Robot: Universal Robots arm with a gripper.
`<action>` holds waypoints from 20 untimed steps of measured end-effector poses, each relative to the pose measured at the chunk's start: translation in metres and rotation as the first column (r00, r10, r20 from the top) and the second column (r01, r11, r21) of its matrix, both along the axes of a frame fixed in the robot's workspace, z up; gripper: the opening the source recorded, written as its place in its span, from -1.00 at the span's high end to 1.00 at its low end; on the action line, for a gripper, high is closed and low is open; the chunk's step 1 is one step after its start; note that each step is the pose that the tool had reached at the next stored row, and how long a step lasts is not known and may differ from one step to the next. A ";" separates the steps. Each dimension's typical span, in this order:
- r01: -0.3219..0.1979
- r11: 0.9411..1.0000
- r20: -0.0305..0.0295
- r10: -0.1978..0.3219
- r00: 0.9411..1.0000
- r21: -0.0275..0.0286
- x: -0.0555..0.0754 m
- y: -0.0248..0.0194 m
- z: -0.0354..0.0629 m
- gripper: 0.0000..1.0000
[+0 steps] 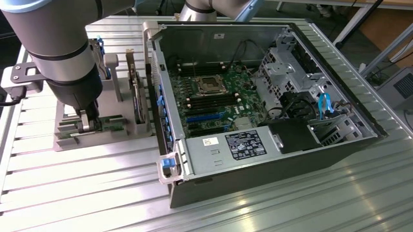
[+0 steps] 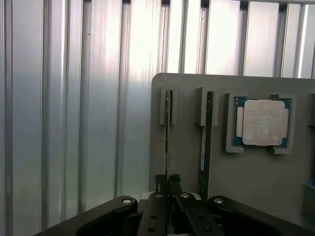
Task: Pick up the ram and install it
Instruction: 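Pick up the ram and move it above insertion slot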
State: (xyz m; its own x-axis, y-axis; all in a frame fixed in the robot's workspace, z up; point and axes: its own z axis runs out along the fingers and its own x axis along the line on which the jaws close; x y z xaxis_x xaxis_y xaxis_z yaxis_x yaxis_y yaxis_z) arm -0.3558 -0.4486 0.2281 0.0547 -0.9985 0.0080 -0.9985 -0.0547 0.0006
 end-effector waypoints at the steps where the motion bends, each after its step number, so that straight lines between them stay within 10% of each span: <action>1: 0.000 1.000 0.000 0.000 1.000 0.000 0.000 0.0000 0.0024 0.76; 20: 0.000 1.000 0.000 0.000 1.000 0.000 0.000 0.0000 0.0300 0.76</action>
State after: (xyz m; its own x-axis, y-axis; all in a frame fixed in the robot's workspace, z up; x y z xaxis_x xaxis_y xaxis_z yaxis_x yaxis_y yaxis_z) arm -0.3558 -0.4486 0.2581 0.0547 -0.9985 0.0080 -0.9985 -0.0547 0.0007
